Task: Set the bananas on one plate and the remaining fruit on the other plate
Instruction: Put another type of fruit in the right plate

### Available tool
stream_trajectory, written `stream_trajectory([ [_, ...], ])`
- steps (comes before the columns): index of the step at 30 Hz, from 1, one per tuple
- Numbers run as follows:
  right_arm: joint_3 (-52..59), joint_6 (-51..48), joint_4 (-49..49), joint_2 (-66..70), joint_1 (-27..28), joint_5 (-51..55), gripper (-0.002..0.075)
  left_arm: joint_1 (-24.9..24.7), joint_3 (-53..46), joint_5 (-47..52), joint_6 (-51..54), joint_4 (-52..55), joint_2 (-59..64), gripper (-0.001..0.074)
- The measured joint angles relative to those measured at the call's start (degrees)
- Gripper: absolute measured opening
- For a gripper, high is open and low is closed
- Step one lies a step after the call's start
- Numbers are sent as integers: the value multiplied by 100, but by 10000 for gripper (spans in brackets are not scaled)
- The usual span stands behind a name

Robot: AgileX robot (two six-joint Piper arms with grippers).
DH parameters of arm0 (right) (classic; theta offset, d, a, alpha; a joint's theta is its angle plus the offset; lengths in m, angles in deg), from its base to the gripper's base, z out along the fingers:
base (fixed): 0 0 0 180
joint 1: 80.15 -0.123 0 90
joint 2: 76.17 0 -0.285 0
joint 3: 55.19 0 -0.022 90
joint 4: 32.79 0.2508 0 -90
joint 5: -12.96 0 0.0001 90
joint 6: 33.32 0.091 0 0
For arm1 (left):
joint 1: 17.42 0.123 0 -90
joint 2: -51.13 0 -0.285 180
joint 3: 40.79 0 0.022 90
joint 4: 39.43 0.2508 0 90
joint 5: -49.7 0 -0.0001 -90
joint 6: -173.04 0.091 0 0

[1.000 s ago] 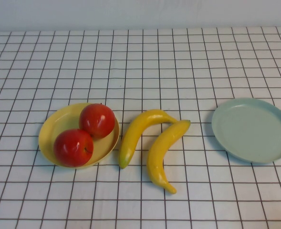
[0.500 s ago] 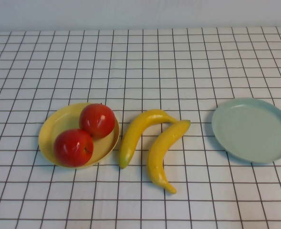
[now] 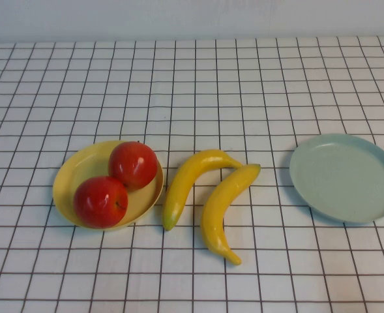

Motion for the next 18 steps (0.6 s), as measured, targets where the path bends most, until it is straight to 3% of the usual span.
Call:
stream_trajectory([
  [7, -589, -938, -478, 377, -8, 404, -15, 0, 0, 0, 0, 0, 0, -1],
  [13, -2097, -1221, -2579, 2205, -8, 1981, -15, 0, 0, 0, 0, 0, 0, -1],
  [18, -3254, -1271, -3397, 4032, -8, 3254, -15, 0, 0, 0, 0, 0, 0, -1],
])
